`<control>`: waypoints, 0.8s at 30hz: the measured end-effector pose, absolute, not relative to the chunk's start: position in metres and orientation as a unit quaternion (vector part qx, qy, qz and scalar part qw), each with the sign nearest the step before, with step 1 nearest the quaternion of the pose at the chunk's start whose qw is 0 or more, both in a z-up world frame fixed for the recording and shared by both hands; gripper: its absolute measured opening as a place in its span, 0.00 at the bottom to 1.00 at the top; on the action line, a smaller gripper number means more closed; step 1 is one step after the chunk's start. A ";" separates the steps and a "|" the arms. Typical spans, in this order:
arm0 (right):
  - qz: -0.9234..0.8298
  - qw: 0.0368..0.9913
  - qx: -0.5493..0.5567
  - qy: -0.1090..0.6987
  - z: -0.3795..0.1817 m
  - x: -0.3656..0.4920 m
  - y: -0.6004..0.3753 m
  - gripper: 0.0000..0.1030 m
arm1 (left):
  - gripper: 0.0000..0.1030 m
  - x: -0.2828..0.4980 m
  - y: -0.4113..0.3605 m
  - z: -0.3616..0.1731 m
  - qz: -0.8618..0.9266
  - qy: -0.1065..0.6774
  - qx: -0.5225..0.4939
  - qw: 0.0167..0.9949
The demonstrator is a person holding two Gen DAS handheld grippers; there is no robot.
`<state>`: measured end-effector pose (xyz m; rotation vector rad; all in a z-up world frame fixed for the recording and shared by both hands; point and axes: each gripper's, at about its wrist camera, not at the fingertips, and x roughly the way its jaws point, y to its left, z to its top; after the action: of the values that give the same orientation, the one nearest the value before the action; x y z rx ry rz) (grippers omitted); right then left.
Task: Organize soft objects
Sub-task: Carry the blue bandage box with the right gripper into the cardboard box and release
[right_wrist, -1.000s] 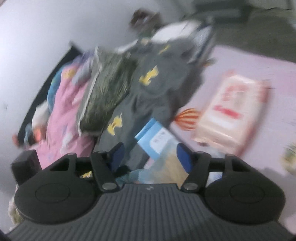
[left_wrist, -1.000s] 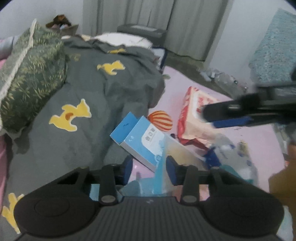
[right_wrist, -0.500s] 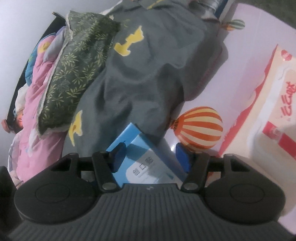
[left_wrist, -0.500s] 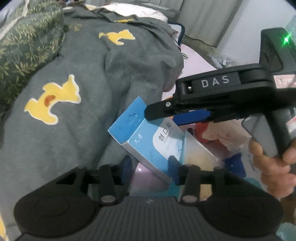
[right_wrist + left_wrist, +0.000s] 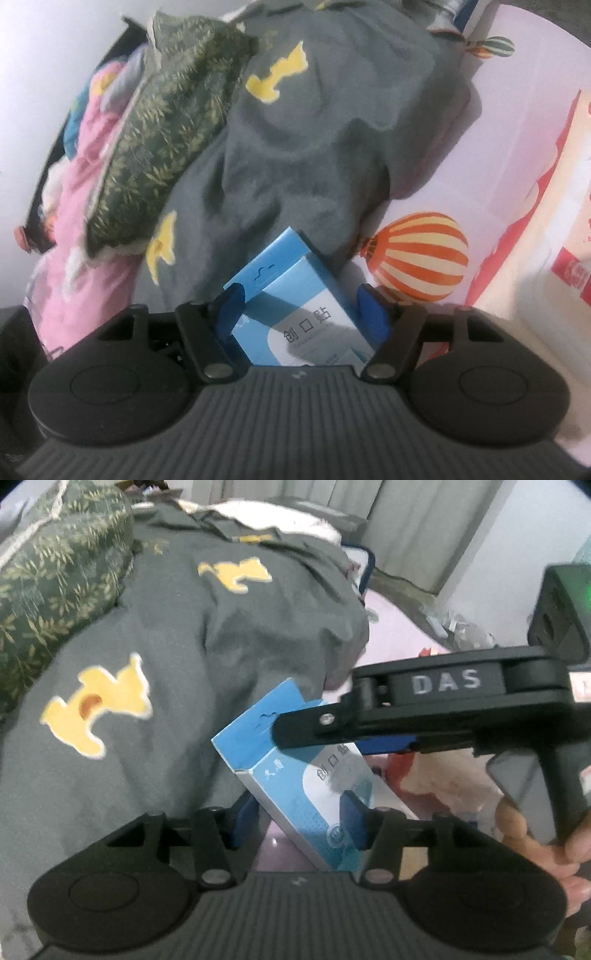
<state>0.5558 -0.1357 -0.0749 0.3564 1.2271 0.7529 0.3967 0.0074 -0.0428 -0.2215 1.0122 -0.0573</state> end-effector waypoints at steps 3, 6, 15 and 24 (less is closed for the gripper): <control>0.351 0.743 0.182 0.541 -0.061 0.555 -0.142 0.59 | 0.48 0.395 0.011 -0.027 -0.021 0.460 -0.101 0.882; 0.358 0.751 0.198 0.518 -0.041 0.551 -0.147 0.53 | 0.46 0.392 0.013 -0.008 -0.016 0.433 -0.098 0.896; 0.353 0.770 0.235 0.477 0.013 0.536 -0.169 0.42 | 0.41 0.376 0.007 0.042 -0.028 0.389 -0.089 0.916; 0.331 0.794 0.263 0.437 0.076 0.472 -0.227 0.39 | 0.41 0.326 -0.039 0.099 -0.091 0.357 -0.080 0.926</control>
<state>0.4721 -0.2271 0.0760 0.5665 0.9388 0.7127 0.3257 -0.0385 0.0988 -0.1648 0.7325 -0.1869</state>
